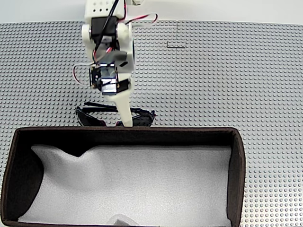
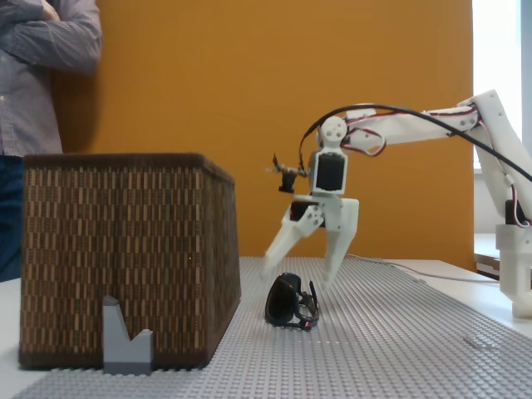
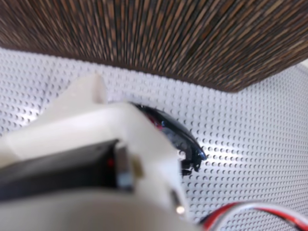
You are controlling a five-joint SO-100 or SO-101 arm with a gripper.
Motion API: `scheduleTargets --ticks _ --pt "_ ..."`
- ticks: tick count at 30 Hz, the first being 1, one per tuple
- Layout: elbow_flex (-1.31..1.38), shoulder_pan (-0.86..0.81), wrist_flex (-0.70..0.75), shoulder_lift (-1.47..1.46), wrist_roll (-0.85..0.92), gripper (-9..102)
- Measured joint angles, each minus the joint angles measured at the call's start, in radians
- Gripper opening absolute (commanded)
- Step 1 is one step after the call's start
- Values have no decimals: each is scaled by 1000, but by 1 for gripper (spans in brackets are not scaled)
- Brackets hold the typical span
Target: Grasp a glasses and put it in the bin.
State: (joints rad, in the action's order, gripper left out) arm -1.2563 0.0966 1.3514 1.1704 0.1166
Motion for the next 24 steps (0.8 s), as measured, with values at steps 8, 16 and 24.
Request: scheduleTargets --ticks 8,16,24 --pt "89 11 12 -78 9 0" --pt "75 28 -28 -92 21 -1" --pt "-118 -5 -121 184 -6 -1"
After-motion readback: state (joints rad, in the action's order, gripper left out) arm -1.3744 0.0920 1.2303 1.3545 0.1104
